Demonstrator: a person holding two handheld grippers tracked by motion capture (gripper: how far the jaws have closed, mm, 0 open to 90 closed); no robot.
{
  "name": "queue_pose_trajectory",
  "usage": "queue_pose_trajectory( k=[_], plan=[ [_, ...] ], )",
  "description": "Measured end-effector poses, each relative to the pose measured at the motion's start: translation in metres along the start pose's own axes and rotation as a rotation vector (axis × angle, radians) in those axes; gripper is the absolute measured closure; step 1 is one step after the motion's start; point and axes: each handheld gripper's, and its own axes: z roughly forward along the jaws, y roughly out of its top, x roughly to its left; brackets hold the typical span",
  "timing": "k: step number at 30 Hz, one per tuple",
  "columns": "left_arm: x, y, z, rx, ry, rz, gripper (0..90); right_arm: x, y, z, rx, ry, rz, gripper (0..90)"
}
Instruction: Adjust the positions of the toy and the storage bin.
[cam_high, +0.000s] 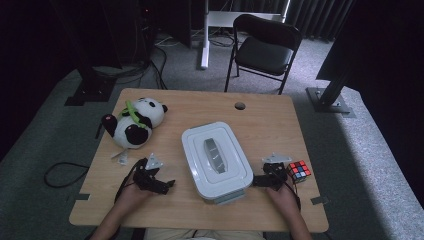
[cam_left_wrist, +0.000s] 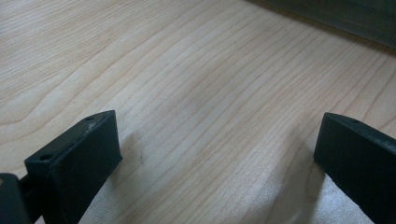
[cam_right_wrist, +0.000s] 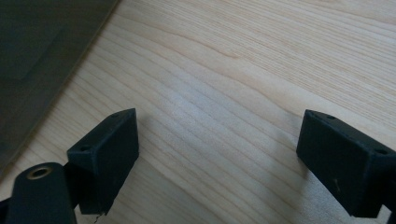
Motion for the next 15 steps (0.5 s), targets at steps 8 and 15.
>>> queue_pose_trajectory(
  k=[8, 15],
  plan=[
    [0.006, 0.008, -0.010, -0.011, -0.024, 0.015, 1.1, 0.000, 0.000, 0.000, 0.000, -0.001, 0.001, 12.7],
    [0.015, 0.025, -0.022, -0.034, -0.023, 0.039, 1.1, 0.000, 0.000, 0.000, 0.000, -0.001, 0.001, 12.7]
  ],
)
